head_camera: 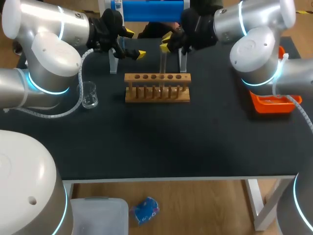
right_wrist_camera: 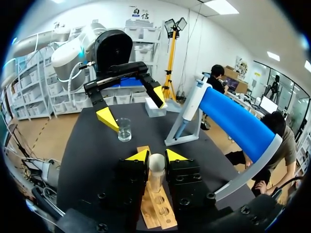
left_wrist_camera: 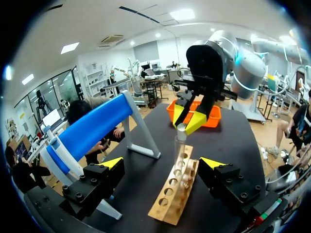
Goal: Invert the test tube, pick up the pipette, mount the tip to pipette, aspirate from beaker and dispense into the tube, eject the tip, return the pipette, and cap with the stopper.
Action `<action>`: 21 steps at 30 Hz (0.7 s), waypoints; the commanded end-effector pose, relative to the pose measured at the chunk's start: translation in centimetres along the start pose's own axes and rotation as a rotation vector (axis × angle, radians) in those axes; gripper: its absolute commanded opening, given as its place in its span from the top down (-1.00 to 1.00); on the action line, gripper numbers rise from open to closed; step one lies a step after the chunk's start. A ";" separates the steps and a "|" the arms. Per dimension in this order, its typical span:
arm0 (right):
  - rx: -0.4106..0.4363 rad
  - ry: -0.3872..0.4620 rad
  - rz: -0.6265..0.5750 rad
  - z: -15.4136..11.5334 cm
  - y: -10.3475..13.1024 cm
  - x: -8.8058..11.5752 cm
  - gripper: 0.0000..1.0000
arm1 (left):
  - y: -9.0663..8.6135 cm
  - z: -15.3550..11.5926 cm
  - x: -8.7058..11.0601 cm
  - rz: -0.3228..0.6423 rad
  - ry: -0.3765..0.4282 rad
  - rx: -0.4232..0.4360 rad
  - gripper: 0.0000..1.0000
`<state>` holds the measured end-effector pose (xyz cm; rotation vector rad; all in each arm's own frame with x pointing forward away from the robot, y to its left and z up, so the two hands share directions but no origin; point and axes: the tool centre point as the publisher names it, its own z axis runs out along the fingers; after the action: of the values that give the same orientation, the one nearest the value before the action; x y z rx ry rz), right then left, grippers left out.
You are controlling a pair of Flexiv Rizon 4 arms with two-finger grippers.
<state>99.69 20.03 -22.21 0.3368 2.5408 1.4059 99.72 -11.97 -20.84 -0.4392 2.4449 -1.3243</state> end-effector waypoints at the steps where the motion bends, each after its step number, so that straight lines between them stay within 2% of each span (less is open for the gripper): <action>1: 0.009 0.006 0.001 0.3 -0.5 0.2 1.00 | -0.1 0.0 0.0 -0.001 0.003 -0.004 -1.00; 8: 0.014 0.005 0.011 0.3 -0.8 0.0 1.00 | -0.1 0.0 0.0 -0.001 0.003 -0.004 -1.00; 21: -0.019 -0.009 0.002 -0.2 0.4 -0.5 1.00 | -0.1 0.0 0.0 -0.001 0.003 -0.004 -1.00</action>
<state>100.12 20.00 -21.67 0.3443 2.5222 1.4178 99.72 -11.97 -20.84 -0.4392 2.4449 -1.3243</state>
